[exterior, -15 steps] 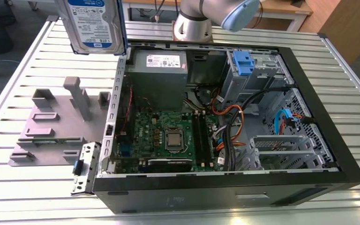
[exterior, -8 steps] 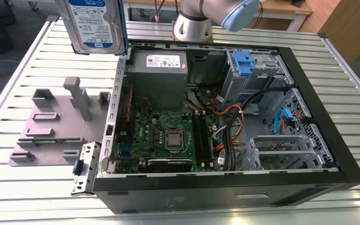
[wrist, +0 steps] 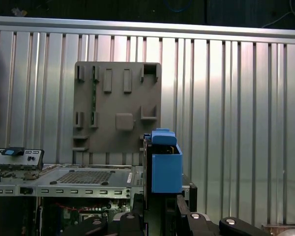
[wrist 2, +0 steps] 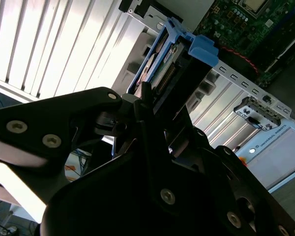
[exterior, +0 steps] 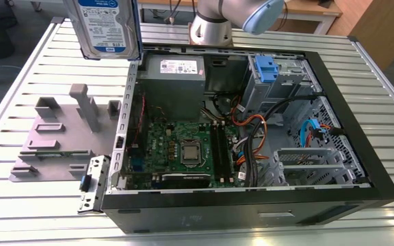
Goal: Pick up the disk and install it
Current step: 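Pick up the disk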
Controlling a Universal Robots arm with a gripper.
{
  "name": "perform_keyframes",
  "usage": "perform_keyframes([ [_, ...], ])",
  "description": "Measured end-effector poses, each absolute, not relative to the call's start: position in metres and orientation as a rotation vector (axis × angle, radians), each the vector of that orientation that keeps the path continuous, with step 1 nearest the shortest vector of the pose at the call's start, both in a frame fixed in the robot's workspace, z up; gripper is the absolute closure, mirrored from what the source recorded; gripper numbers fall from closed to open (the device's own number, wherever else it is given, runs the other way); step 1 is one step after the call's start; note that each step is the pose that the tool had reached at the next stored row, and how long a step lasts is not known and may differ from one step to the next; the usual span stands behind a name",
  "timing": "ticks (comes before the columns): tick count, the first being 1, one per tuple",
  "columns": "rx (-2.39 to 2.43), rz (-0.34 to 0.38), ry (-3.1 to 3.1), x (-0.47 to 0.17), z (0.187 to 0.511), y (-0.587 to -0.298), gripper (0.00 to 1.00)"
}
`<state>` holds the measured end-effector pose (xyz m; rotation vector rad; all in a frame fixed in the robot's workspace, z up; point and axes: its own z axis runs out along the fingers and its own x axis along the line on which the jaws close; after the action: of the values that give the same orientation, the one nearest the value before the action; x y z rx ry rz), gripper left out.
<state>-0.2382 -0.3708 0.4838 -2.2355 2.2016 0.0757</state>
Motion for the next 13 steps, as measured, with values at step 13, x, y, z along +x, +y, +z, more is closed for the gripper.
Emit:
perform_keyframes([
  [13,-2.235,0.076,2.202,-0.217,0.484,-0.371,0.65],
])
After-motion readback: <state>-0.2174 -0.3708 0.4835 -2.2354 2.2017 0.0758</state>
